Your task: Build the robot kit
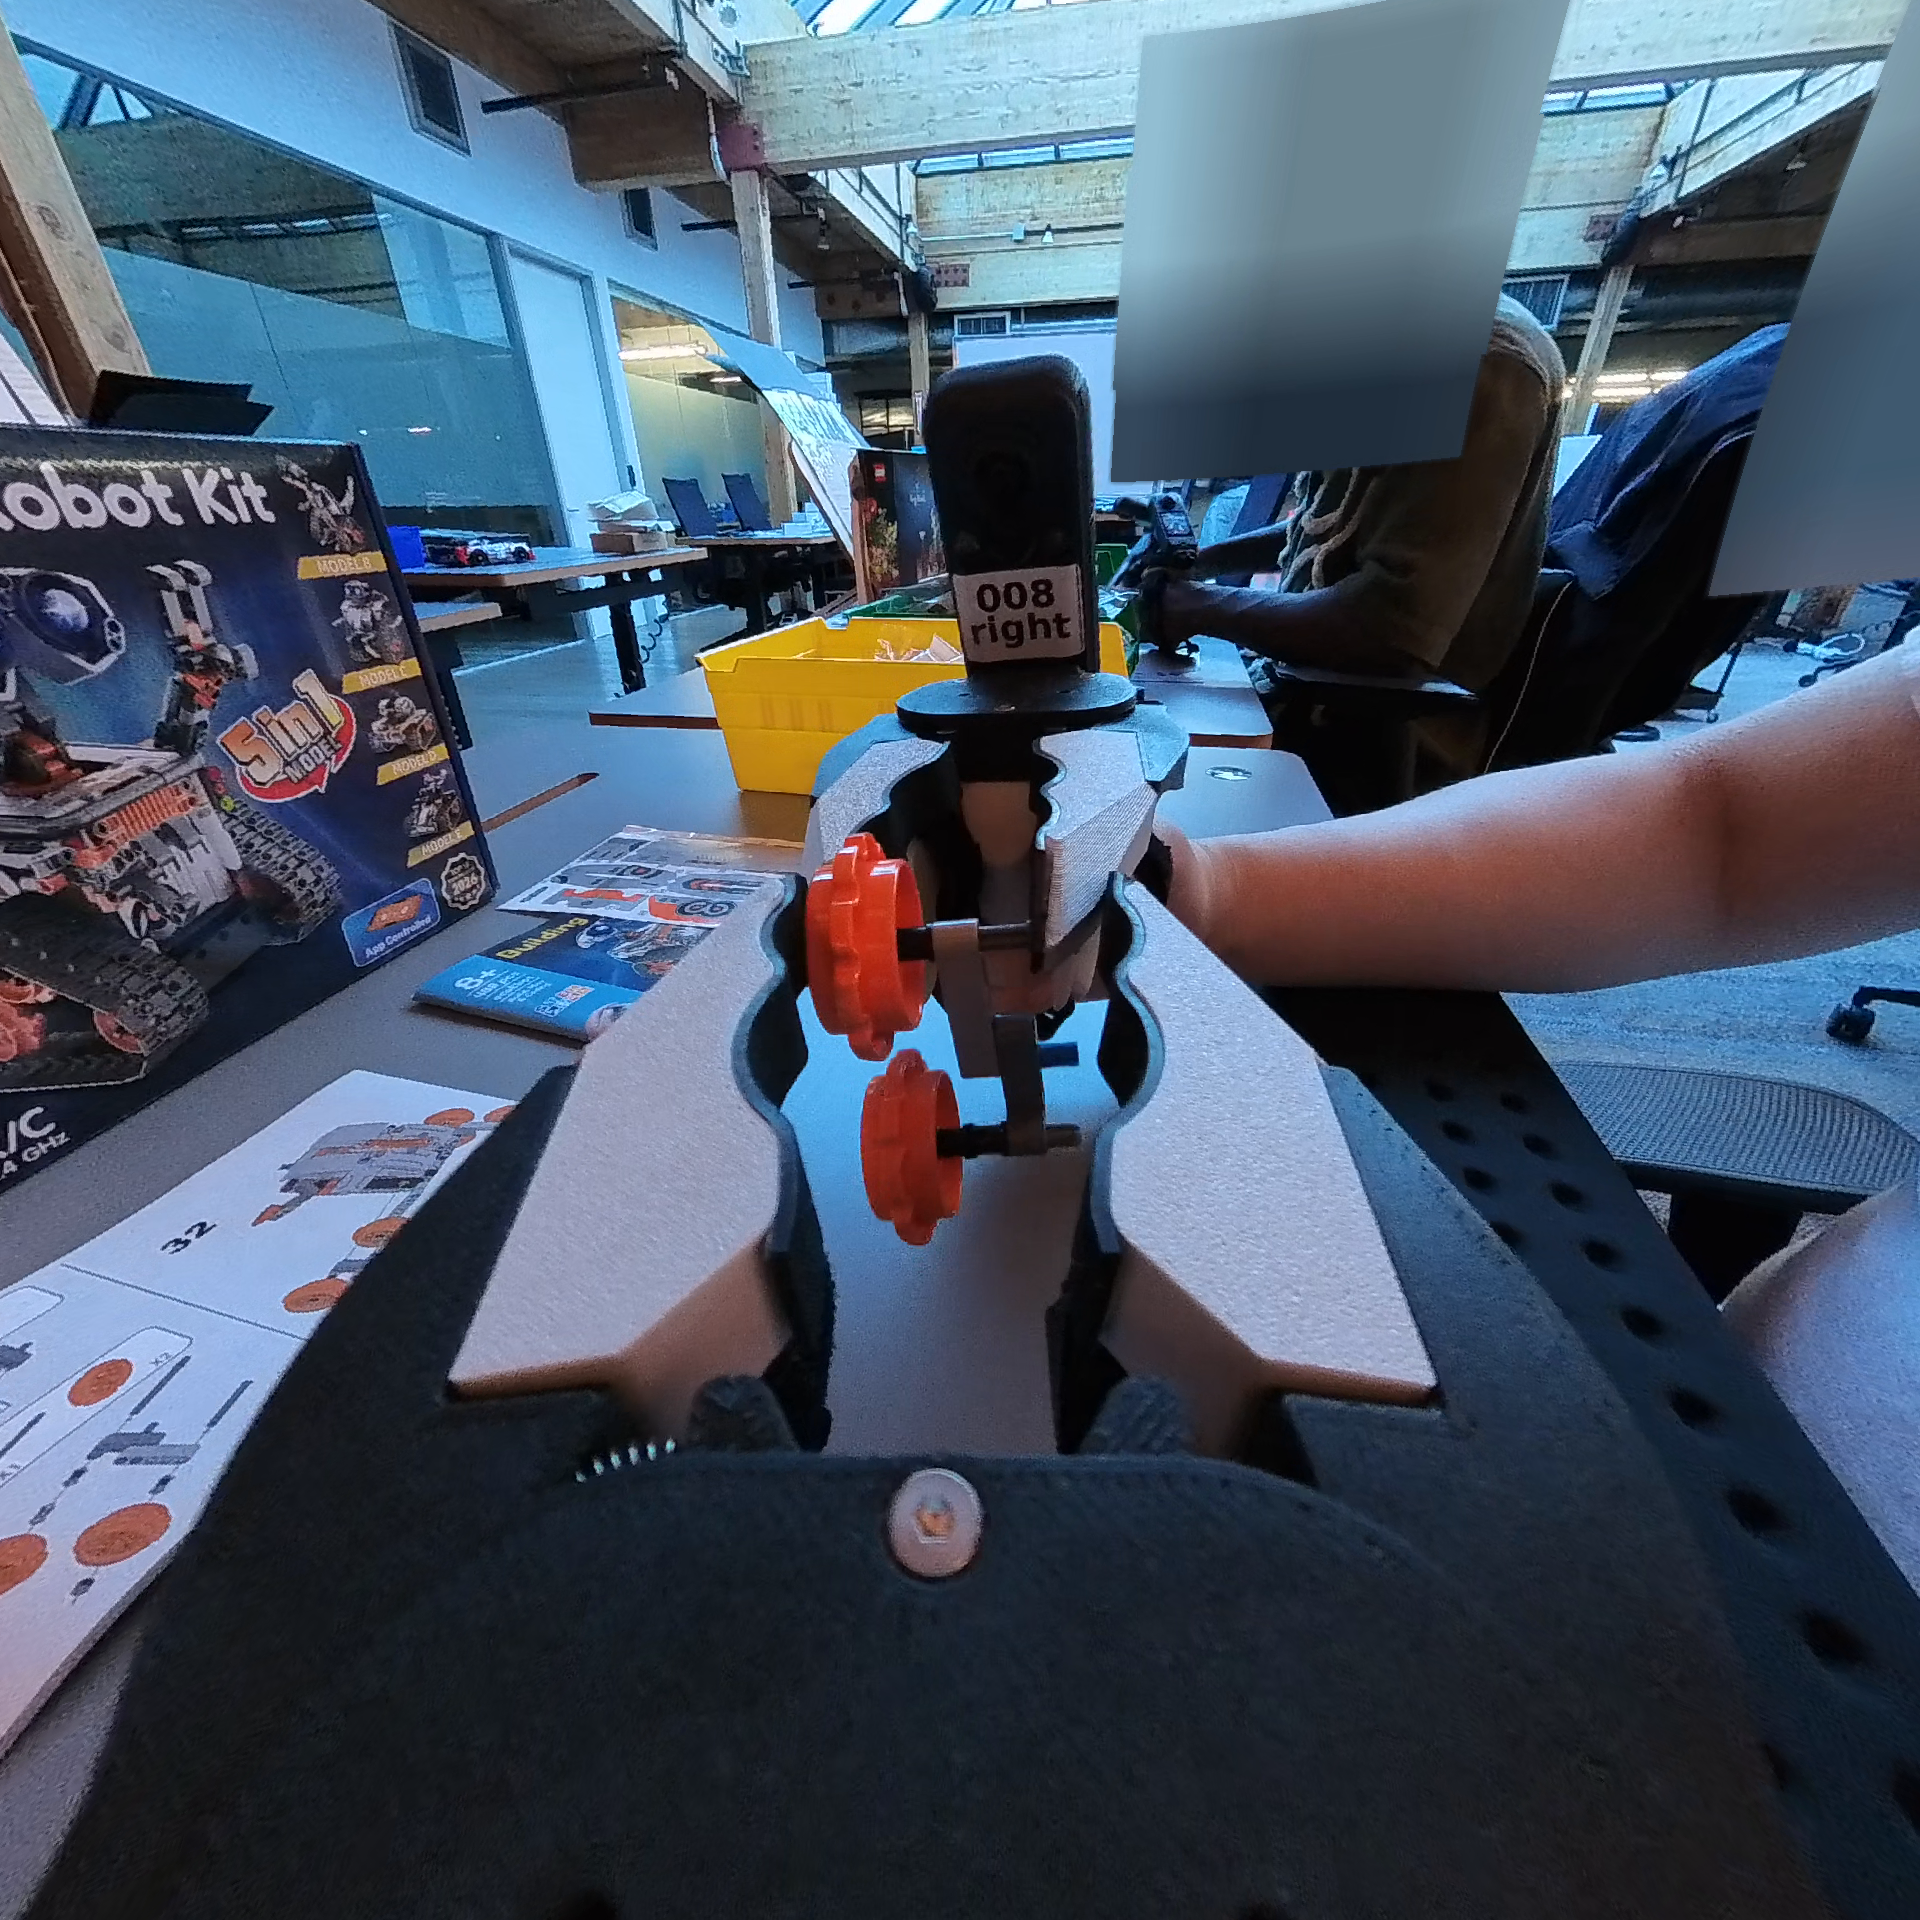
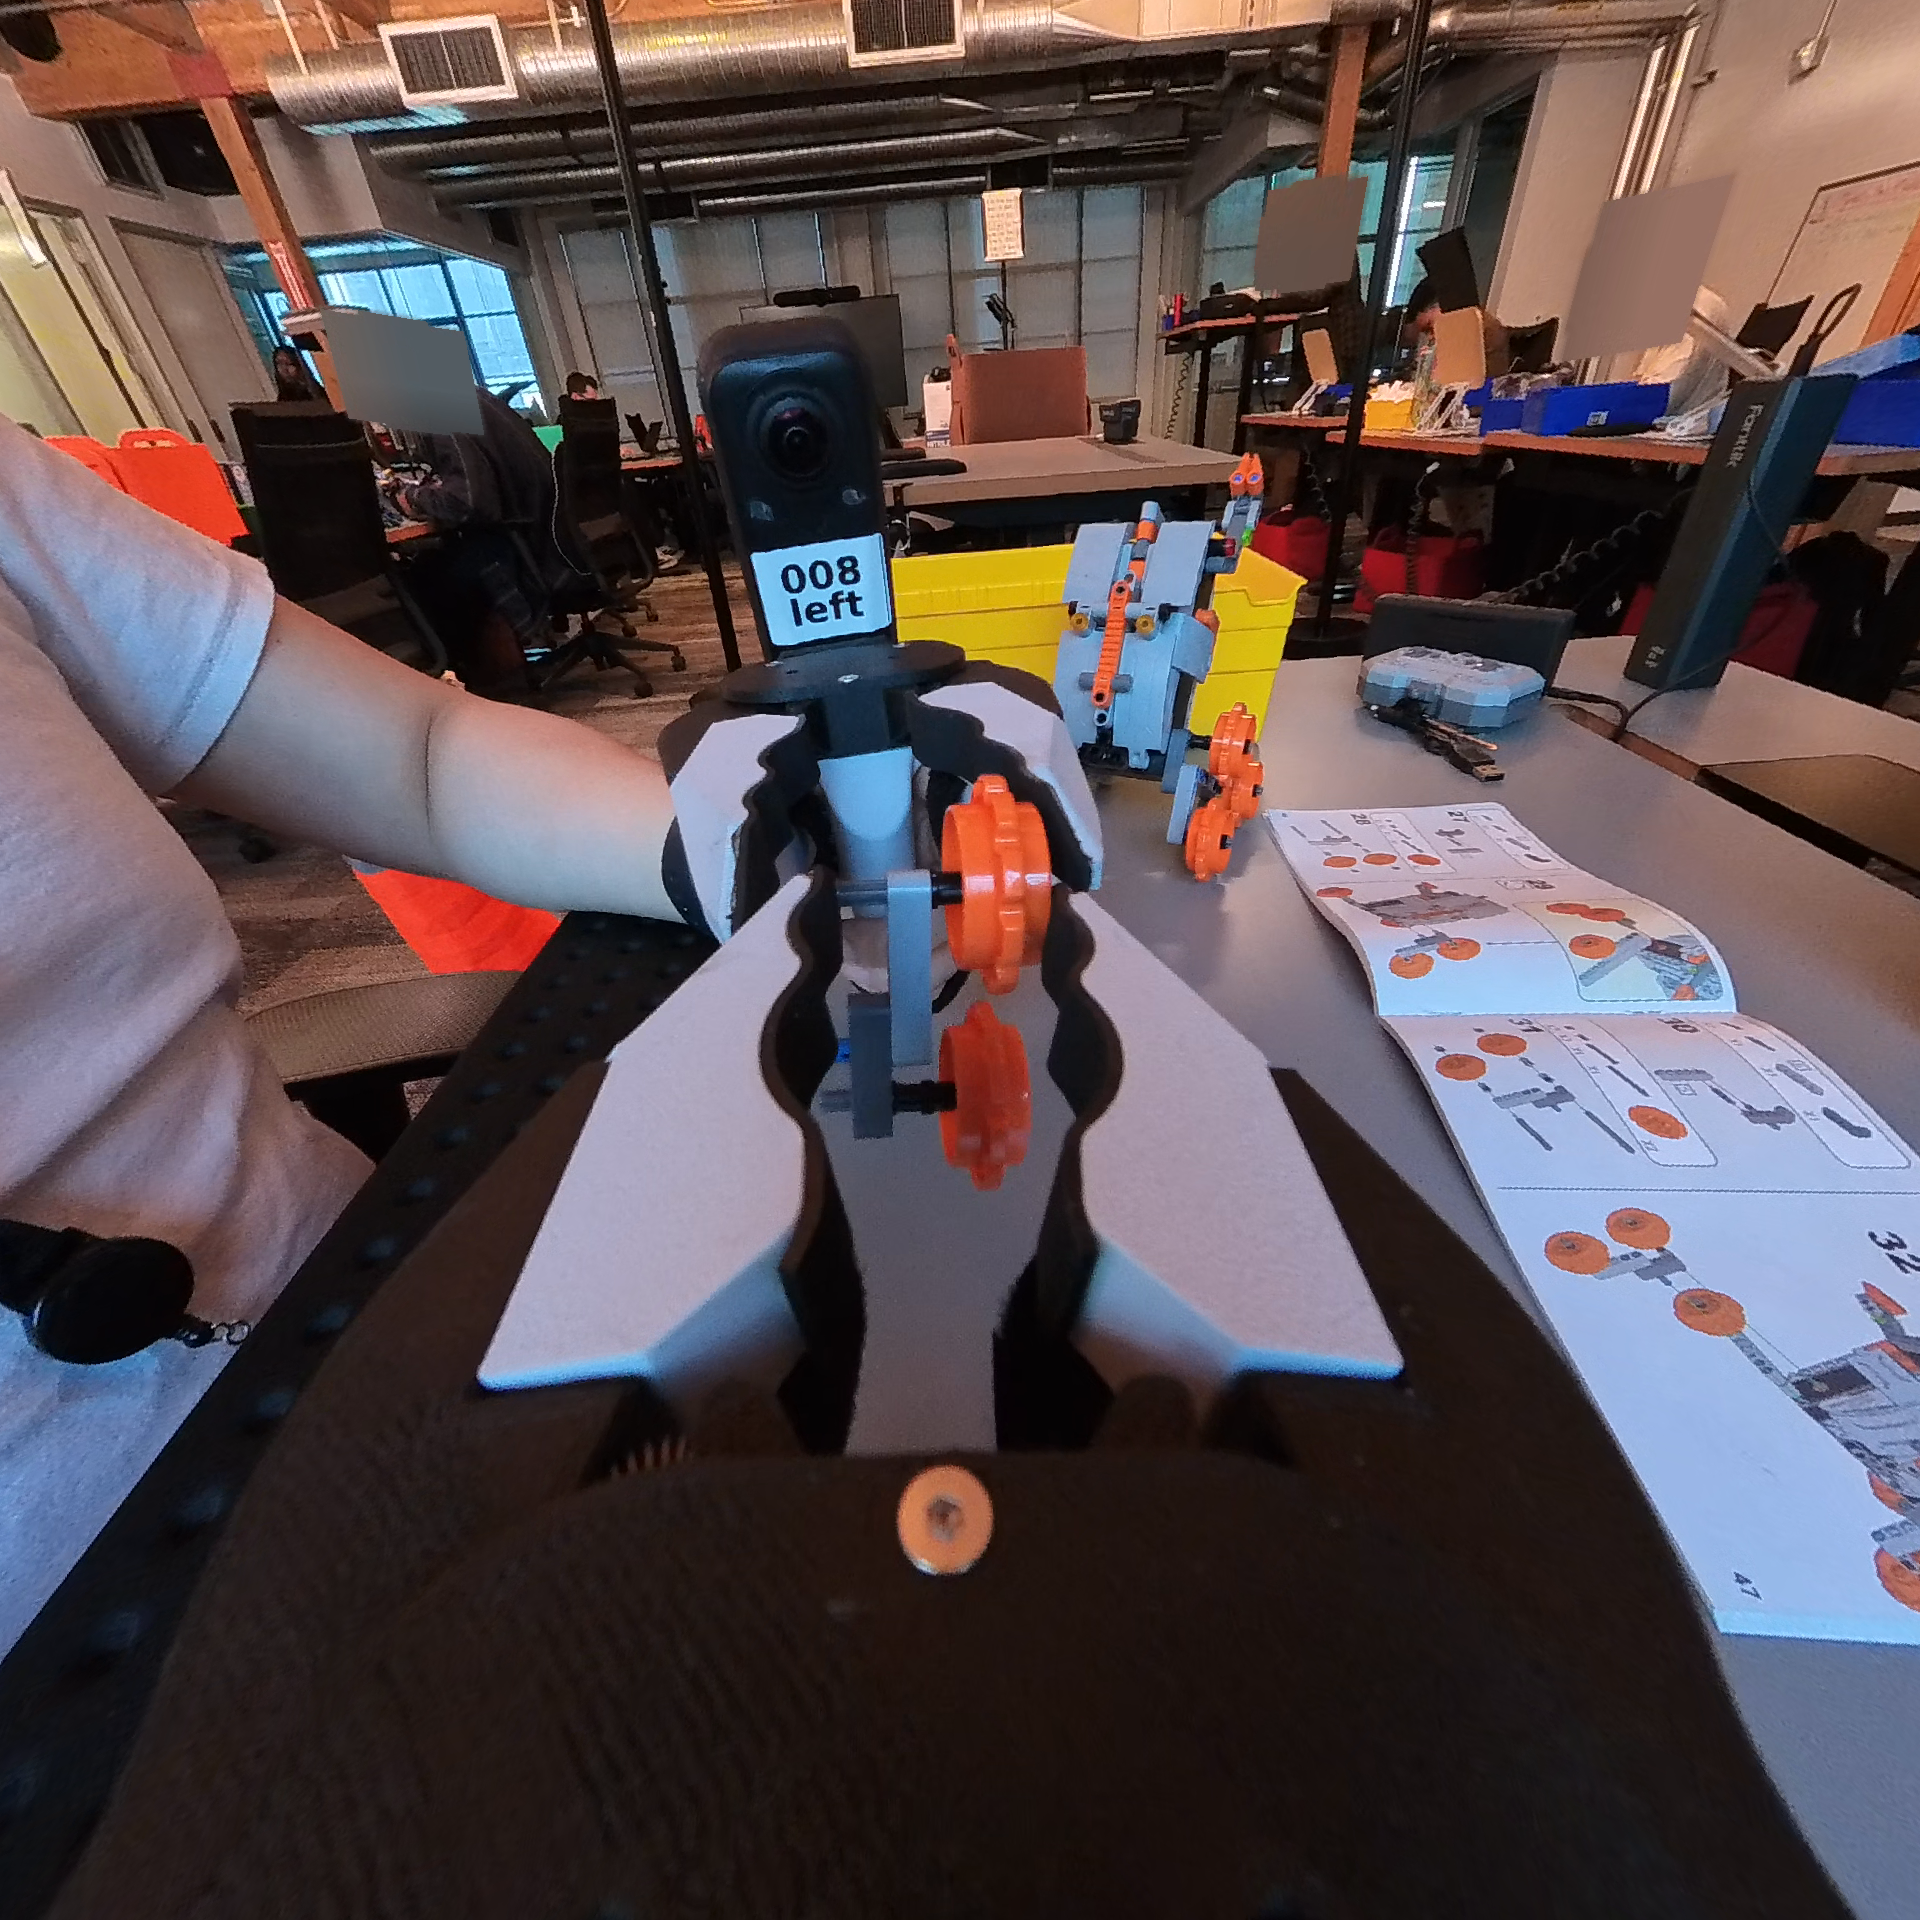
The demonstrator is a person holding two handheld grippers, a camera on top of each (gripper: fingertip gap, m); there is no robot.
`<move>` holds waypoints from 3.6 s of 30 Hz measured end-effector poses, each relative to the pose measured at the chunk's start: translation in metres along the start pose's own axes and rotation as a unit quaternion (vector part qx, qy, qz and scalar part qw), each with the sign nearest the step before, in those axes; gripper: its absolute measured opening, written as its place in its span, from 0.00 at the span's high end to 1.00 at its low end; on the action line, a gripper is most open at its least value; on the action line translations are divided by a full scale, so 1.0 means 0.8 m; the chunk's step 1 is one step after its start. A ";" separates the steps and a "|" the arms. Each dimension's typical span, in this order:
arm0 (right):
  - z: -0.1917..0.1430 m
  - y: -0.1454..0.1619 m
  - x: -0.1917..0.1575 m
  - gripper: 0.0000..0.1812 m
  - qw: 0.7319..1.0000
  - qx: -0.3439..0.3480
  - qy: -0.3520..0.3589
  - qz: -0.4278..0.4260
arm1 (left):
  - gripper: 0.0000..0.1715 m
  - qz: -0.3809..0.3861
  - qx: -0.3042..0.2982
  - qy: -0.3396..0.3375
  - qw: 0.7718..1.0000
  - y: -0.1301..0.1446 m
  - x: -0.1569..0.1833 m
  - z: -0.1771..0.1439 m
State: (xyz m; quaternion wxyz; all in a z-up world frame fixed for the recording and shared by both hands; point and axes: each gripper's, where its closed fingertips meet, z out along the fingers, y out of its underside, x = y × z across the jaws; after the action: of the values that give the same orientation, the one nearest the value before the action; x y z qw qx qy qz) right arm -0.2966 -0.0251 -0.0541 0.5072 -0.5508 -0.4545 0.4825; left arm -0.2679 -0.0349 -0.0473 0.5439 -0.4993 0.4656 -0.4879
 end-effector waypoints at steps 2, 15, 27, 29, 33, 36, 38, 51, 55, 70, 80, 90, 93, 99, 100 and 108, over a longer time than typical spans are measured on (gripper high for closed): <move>0.000 0.000 0.000 0.78 1.000 0.000 0.000 0.001 | 0.68 0.000 -0.001 0.000 1.000 0.000 0.000 0.000; -0.001 -0.002 -0.001 0.79 1.000 0.005 -0.003 0.003 | 0.69 -0.003 0.000 -0.003 1.000 -0.001 0.000 0.000; -0.001 -0.003 -0.001 0.79 1.000 0.009 -0.004 0.005 | 0.69 -0.008 -0.001 -0.004 1.000 -0.002 0.000 0.001; -0.001 -0.003 -0.001 0.79 1.000 0.009 -0.006 0.007 | 0.69 -0.008 0.000 -0.005 1.000 -0.002 0.000 0.001; -0.001 -0.003 -0.001 0.79 1.000 0.009 -0.005 0.007 | 0.69 -0.009 0.001 -0.005 1.000 -0.003 0.000 0.001; -0.001 -0.003 -0.001 0.79 1.000 0.011 -0.006 0.008 | 0.69 -0.012 0.002 -0.005 1.000 -0.003 0.000 0.001; -0.001 -0.004 -0.001 0.79 1.000 0.012 -0.006 0.009 | 0.69 -0.013 0.003 -0.006 1.000 -0.004 0.000 0.001; 0.001 -0.005 0.003 0.79 0.999 -0.013 0.025 -0.038 | 0.67 0.023 -0.005 -0.006 1.000 -0.005 -0.003 0.001; 0.005 0.011 0.013 0.79 0.948 -0.128 0.135 -0.259 | 0.63 0.052 0.016 -0.020 0.998 -0.025 -0.003 -0.008; 0.002 -0.013 -0.002 0.79 0.736 -0.158 0.255 -0.608 | 0.72 -0.163 0.018 0.063 0.984 -0.025 -0.019 -0.033; 0.011 -0.012 -0.017 0.79 0.740 -0.138 0.228 -0.618 | 0.78 -0.120 -0.002 0.089 0.989 -0.019 0.004 -0.027; 0.012 -0.011 -0.013 0.79 0.788 -0.130 0.223 -0.559 | 0.78 -0.151 0.004 0.084 0.985 -0.021 -0.005 -0.029; 0.011 -0.010 -0.009 0.79 0.844 -0.115 0.208 -0.482 | 0.78 -0.164 0.022 0.061 0.984 -0.027 -0.022 -0.036; 0.001 -0.015 -0.001 0.79 0.919 -0.075 0.176 -0.344 | 0.77 -0.140 -0.005 0.024 0.990 -0.019 -0.033 -0.039; -0.001 -0.016 0.001 0.79 0.918 -0.074 0.181 -0.344 | 0.76 -0.169 -0.008 0.034 0.985 -0.017 -0.032 -0.037; 0.000 0.002 0.013 0.79 0.921 -0.107 0.181 -0.328 | 0.78 -0.248 -0.013 0.055 0.967 -0.008 -0.038 -0.036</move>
State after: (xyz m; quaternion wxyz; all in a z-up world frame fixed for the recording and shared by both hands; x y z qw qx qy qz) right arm -0.2950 -0.0147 -0.0562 0.6487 -0.4999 -0.5589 0.1300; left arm -0.3001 -0.0071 -0.0426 0.3728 -0.5783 0.3624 -0.6286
